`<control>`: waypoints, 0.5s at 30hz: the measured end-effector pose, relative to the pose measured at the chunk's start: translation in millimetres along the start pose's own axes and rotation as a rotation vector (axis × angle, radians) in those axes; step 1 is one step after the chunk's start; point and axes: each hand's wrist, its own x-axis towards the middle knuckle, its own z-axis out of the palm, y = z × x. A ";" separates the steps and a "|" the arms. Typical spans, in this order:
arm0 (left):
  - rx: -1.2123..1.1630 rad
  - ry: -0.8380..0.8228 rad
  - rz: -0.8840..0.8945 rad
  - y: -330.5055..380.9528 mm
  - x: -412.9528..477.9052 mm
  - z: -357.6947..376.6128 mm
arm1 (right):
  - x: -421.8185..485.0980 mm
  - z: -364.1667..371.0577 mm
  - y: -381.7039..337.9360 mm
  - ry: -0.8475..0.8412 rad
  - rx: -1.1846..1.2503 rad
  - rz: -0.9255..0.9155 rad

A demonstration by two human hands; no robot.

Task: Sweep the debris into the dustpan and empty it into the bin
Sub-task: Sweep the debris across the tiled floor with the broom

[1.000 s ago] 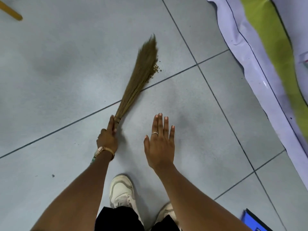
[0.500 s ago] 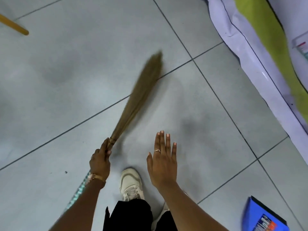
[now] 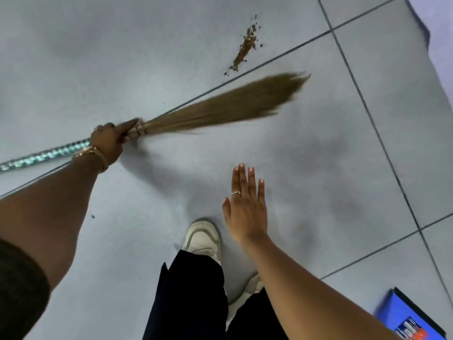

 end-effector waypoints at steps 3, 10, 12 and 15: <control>-0.065 0.023 -0.043 26.0 25.6 -1.1 | 20.4 -3.0 -23.1 0.049 0.046 -0.023; -0.174 0.066 -0.148 92.7 50.3 -8.1 | 41.9 -30.5 -43.0 0.126 0.087 -0.002; -0.204 0.088 -0.160 107.2 43.4 -14.7 | 37.3 -40.6 -39.5 0.123 0.082 0.022; -0.259 0.134 -0.109 135.8 18.7 -31.1 | 18.6 -55.2 -29.9 0.128 0.113 0.078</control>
